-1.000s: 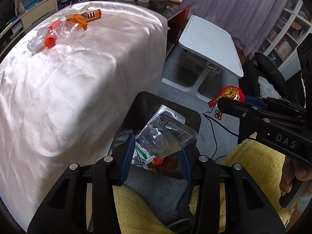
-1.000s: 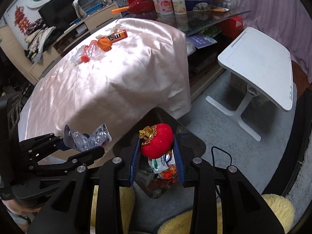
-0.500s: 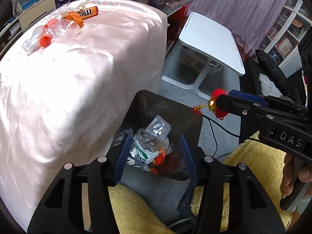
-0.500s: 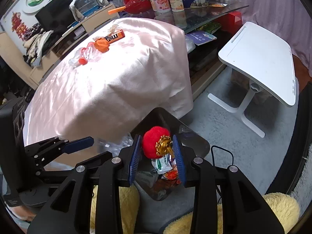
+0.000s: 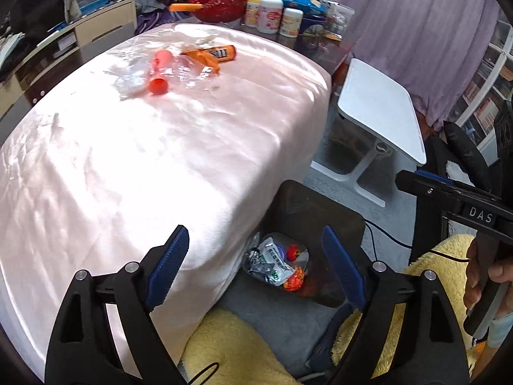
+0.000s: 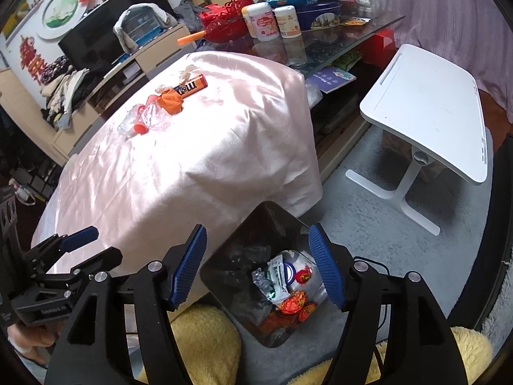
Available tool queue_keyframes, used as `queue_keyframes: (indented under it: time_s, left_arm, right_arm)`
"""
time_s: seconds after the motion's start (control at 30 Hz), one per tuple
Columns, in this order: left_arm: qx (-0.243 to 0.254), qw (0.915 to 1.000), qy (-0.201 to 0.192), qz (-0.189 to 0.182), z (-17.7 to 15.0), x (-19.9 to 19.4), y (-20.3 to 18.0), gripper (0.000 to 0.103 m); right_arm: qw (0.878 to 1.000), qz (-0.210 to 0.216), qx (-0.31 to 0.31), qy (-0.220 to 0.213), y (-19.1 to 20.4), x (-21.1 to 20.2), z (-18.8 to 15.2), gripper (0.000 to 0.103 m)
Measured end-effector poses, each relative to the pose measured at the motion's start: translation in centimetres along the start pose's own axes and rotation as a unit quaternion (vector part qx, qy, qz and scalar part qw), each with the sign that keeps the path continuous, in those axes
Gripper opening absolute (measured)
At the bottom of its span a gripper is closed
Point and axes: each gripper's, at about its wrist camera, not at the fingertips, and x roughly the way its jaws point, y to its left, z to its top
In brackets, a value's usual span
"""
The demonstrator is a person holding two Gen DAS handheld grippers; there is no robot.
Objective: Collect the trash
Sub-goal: 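Carry both items over the bin and open both tools to drop them, then grasp the clear plastic bag with the left tool, approach table with right tool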
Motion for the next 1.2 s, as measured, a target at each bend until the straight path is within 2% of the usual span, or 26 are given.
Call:
queue_keyframes:
  time_s: [0.17,0.57,0.67,0.73,0.83,0.97,1.2]
  left_arm:
    - [-0.026,0.9989,-0.014,0.037,1.3,-1.0,3.8,0.081]
    - [-0.068,0.9938,-0.024,0.085,4.8,-0.9,11.4,0.081]
    - [-0.071,0.9925,-0.028,0.096,6.5,-0.5,12.9,0.081]
    - [-0.076,0.9924,-0.03,0.092,7.6,-0.2,13.7,0.08]
    - [-0.082,0.9921,-0.035,0.088,9.5,0.4,14.7,0.074]
    - [-0.078,0.9926,-0.037,0.085,12.1,1.9,15.5,0.065]
    - [-0.072,0.9949,-0.028,0.064,15.5,5.2,15.6,0.062]
  right_arm:
    - [1.0,0.006,-0.027,0.0,2.3,0.9,1.9,0.067]
    - [0.995,0.051,-0.089,0.006,8.8,5.8,7.5,0.066]
    - [0.993,0.063,-0.1,0.006,10.2,7.2,9.2,0.052]
    - [0.992,0.07,-0.105,0.01,11.1,8.2,10.2,0.044]
    - [0.991,0.076,-0.112,0.015,12.2,9.8,11.7,0.039]
    - [0.989,0.086,-0.12,0.02,13.5,11.4,13.3,0.037]
    - [0.987,0.096,-0.126,0.034,14.2,14.0,14.5,0.037]
